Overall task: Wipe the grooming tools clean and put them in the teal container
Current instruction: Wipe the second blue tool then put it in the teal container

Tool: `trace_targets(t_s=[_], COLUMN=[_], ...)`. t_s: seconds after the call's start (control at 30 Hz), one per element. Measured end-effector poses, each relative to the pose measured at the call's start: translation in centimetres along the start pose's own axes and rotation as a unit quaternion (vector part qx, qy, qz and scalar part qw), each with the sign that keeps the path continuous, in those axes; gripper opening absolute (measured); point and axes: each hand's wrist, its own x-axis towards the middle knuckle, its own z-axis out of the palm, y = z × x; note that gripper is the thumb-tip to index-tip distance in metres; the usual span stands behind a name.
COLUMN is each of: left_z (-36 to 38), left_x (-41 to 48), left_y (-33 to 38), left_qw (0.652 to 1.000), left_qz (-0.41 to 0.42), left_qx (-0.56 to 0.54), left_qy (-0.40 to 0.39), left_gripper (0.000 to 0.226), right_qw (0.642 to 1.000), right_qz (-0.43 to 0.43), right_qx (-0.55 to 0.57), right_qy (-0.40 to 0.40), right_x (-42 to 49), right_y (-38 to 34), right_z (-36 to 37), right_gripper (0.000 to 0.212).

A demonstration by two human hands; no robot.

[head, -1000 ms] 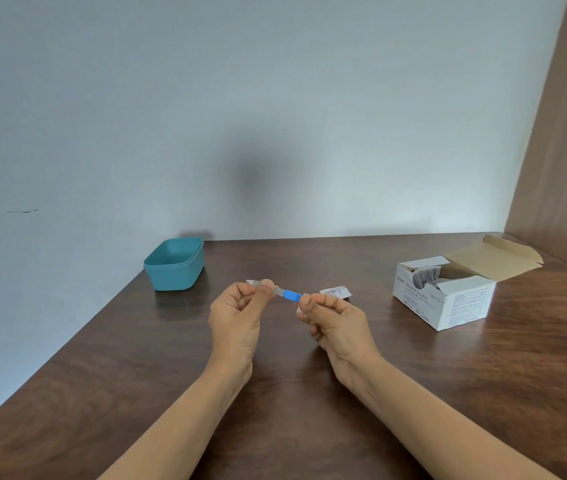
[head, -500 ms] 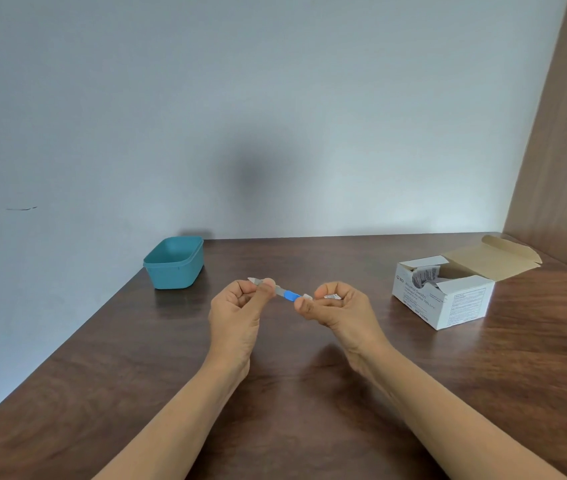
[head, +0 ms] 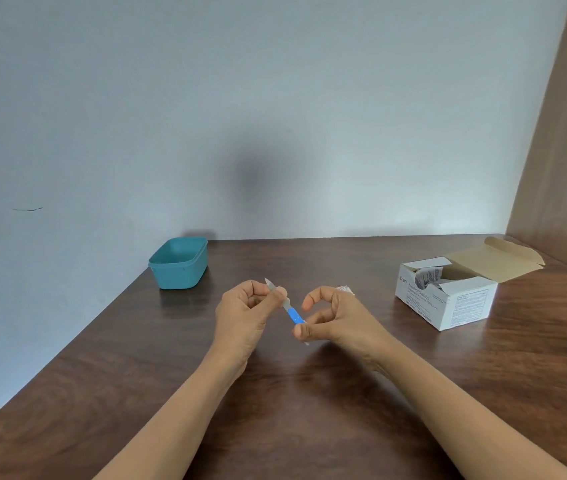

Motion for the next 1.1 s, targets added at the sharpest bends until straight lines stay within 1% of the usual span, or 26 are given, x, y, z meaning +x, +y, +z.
trace_targets(t_s=[0.1, 0.17, 0.23, 0.3, 0.37, 0.47, 0.67, 0.77, 0.87, 0.97, 1.03, 1.1], left_z=[-0.1, -0.1, -0.2, -0.3, -0.2, 0.0, 0.1, 0.1, 0.3, 0.6, 0.7, 0.8], left_x=[0.0, 0.0, -0.1, -0.1, -0.3, -0.6, -0.8, -0.8, -1.1, -1.4, -1.5, -1.7], left_y=[0.3, 0.5, 0.7, 0.8, 0.8, 0.5, 0.5, 0.5, 0.7, 0.6, 0.4, 0.4], left_qw=[1.000, 1.000, 1.000, 0.999, 0.997, 0.992, 0.991, 0.993, 0.995, 0.996, 0.991, 0.981], left_qz=[0.004, 0.002, 0.003, 0.005, 0.008, 0.028, 0.037, 0.039, 0.035, -0.005, -0.049, -0.072], left_qx=[-0.009, -0.017, -0.018, -0.007, 0.028, 0.064, 0.051, 0.033, -0.008, 0.024, 0.041, 0.049], left_qy=[0.005, 0.004, -0.008, -0.033, -0.066, -0.107, -0.114, -0.111, -0.094, -0.085, -0.121, -0.173], left_gripper=[0.014, 0.014, 0.013, 0.012, 0.011, 0.017, 0.014, 0.012, 0.010, 0.028, 0.037, 0.040], right_qw=[1.000, 0.999, 0.998, 0.999, 1.000, 1.000, 0.998, 0.996, 0.992, 0.977, 0.962, 0.957], right_qz=[0.000, 0.001, 0.010, 0.016, 0.016, 0.001, -0.047, -0.062, -0.064, -0.060, -0.047, -0.030], right_qx=[0.019, 0.042, 0.059, 0.034, -0.003, -0.001, 0.028, 0.058, 0.098, 0.181, 0.245, 0.267], right_qy=[-0.019, -0.019, -0.015, -0.011, -0.010, -0.018, -0.015, 0.004, 0.039, 0.092, 0.112, 0.112], right_x=[0.2, 0.1, 0.1, 0.1, 0.1, 0.1, -0.1, -0.1, 0.3, 0.7, 0.8, 0.7], right_y=[-0.3, -0.6, -0.6, -0.5, -0.4, -0.4, -0.3, -0.1, 0.1, 0.1, 0.2, 0.1], right_z=[-0.4, -0.6, -0.7, -0.9, -1.0, -0.9, 0.3, 0.7, 0.9, 0.9, 0.6, 0.5], right_gripper=[0.030, 0.026, 0.027, 0.032, 0.037, 0.038, 0.034, 0.025, 0.025, 0.029, 0.031, 0.034])
